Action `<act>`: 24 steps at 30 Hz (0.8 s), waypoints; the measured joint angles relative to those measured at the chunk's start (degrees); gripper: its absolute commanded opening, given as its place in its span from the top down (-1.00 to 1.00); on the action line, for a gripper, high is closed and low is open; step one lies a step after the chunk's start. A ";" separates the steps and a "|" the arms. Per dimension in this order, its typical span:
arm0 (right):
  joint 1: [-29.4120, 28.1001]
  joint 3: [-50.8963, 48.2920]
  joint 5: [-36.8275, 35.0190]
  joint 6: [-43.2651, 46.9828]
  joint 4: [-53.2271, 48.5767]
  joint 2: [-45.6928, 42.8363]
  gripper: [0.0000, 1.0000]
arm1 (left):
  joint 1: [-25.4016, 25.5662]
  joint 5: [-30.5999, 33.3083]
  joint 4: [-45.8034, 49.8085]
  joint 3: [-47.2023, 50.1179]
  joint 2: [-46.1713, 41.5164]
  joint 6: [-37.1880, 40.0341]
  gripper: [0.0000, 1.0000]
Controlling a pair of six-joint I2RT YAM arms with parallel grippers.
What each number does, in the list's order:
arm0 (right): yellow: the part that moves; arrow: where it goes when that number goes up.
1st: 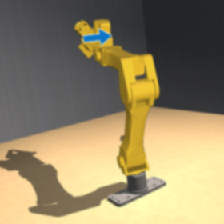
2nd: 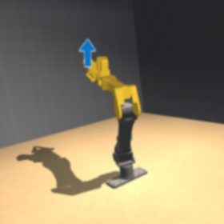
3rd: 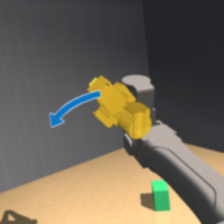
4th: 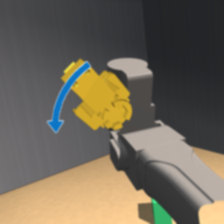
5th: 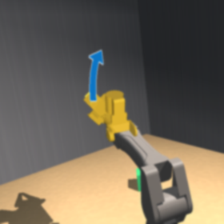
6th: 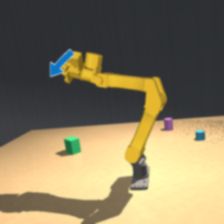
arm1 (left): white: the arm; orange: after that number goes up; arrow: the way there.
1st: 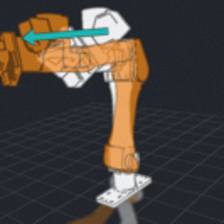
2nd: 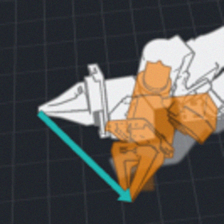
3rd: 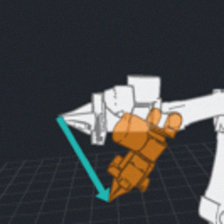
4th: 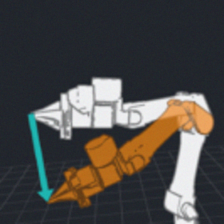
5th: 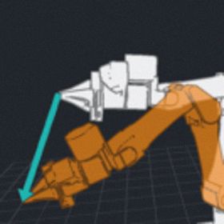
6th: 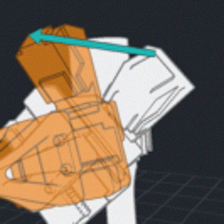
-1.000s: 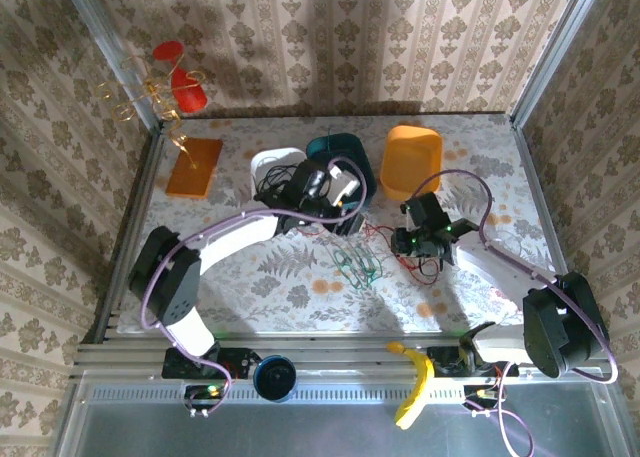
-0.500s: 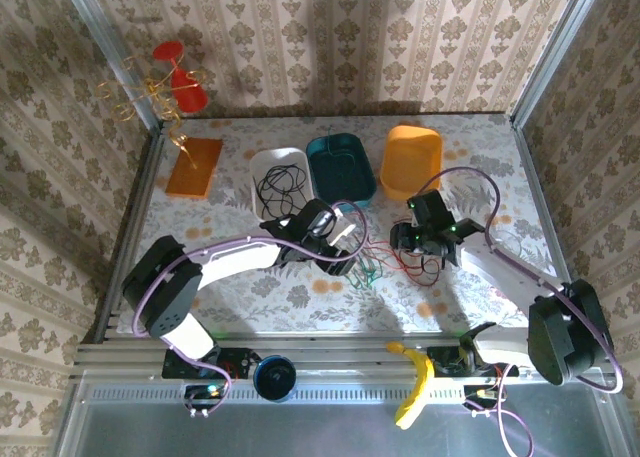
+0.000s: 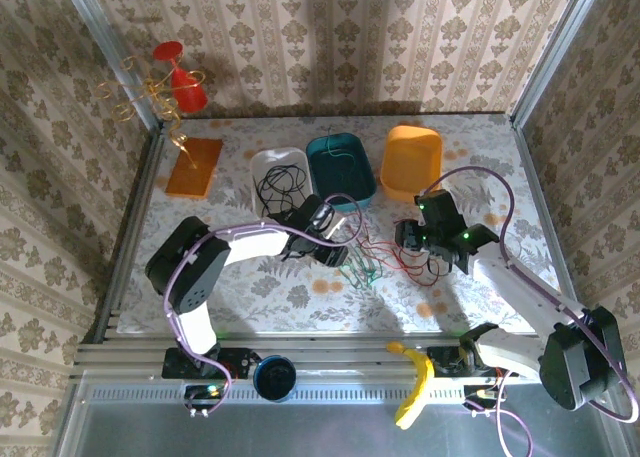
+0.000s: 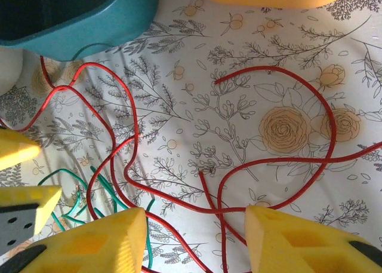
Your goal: Untangle the cables
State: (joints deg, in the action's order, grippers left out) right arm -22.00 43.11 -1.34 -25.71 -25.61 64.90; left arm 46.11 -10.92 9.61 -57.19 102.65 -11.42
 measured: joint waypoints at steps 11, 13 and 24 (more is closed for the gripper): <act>0.00 -0.33 -0.04 0.04 -0.33 -0.72 0.03 | 2.47 6.36 4.98 -3.19 1.66 1.64 0.22; 0.00 -0.46 -0.07 0.04 -0.33 -0.92 0.03 | 3.04 7.80 5.18 -3.41 1.99 1.75 0.44; -3.96 -0.61 4.55 3.26 1.62 -4.24 0.02 | 4.09 7.48 5.27 -5.51 3.50 0.50 1.00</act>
State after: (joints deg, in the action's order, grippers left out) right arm -25.96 42.50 3.20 -22.46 -23.99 60.66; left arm 50.19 -3.44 14.87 -62.70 106.15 -10.92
